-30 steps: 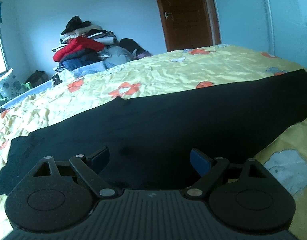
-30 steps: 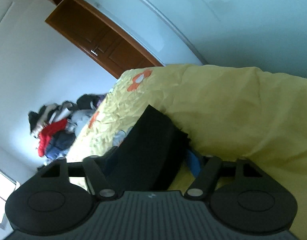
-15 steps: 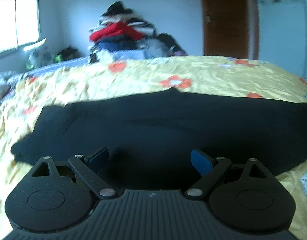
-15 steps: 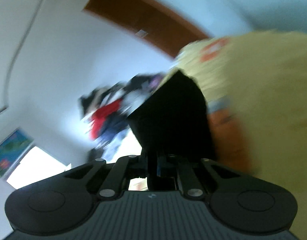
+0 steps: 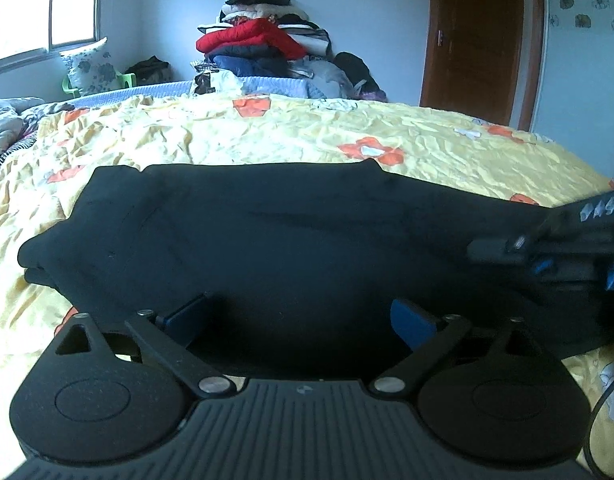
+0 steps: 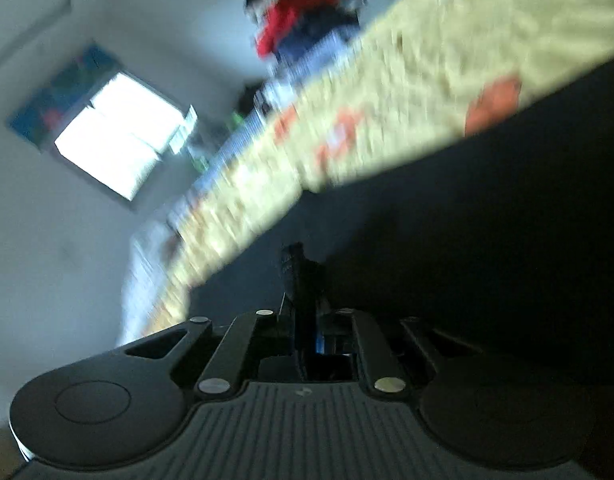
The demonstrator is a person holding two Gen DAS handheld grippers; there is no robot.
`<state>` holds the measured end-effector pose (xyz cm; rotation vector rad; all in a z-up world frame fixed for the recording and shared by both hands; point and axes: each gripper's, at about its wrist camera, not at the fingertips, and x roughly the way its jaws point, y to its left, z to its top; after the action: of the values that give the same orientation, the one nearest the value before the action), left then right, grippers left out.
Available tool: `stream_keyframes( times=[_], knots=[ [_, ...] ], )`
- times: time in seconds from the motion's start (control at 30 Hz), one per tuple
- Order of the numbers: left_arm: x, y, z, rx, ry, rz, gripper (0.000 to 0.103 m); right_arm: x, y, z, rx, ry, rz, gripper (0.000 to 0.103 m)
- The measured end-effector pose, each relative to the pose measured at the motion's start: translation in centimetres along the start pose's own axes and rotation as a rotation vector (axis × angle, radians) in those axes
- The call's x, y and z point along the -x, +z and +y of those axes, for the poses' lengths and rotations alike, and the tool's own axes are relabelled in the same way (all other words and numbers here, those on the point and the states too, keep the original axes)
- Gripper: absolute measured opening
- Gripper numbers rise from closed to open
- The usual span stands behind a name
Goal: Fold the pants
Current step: 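Grasp the pants edge again with the right tool and lift it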
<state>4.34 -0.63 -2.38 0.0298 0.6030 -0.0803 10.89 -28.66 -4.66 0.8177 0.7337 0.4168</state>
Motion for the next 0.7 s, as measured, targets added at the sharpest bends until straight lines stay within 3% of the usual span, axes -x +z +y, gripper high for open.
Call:
stream_keyframes(
  times=[0.1,0.23,0.3,0.37,0.43,0.5,0.57,0.63,0.7],
  knots=[
    [-0.2,0.0,0.0,0.000,-0.002,0.010,0.102,0.5,-1.4,1.2,0.058,-0.005,-0.001,0.015],
    [0.0,-0.1,-0.1,-0.005,0.004,0.004,0.102,0.4,-0.9,1.0,0.055,0.017,0.039,0.020],
    [0.1,0.0,0.1,-0.003,0.007,-0.003,0.101,0.8,-0.4,0.9,0.048,0.051,0.061,0.031],
    [0.3,0.4,0.1,-0.007,0.017,-0.011,0.101,2.9,0.2,1.0,0.052,0.104,0.014,0.036],
    [0.5,1.0,0.2,0.003,0.018,-0.019,0.100,5.6,1.0,0.7,0.070,0.081,-0.063,0.040],
    [0.7,2.0,0.3,0.029,-0.001,-0.031,0.100,8.1,1.7,0.7,0.119,-0.021,-0.139,0.049],
    [0.6,3.2,0.1,0.048,-0.043,-0.040,0.100,9.5,2.2,0.9,0.236,-0.216,-0.193,0.067],
    [0.0,4.6,-0.9,0.032,-0.095,-0.030,0.101,9.6,2.1,1.6,0.406,-0.448,-0.198,0.067],
    [-0.8,5.7,-2.4,0.000,-0.144,-0.011,0.101,8.9,1.4,2.4,0.594,-0.561,-0.164,0.067]
  ],
)
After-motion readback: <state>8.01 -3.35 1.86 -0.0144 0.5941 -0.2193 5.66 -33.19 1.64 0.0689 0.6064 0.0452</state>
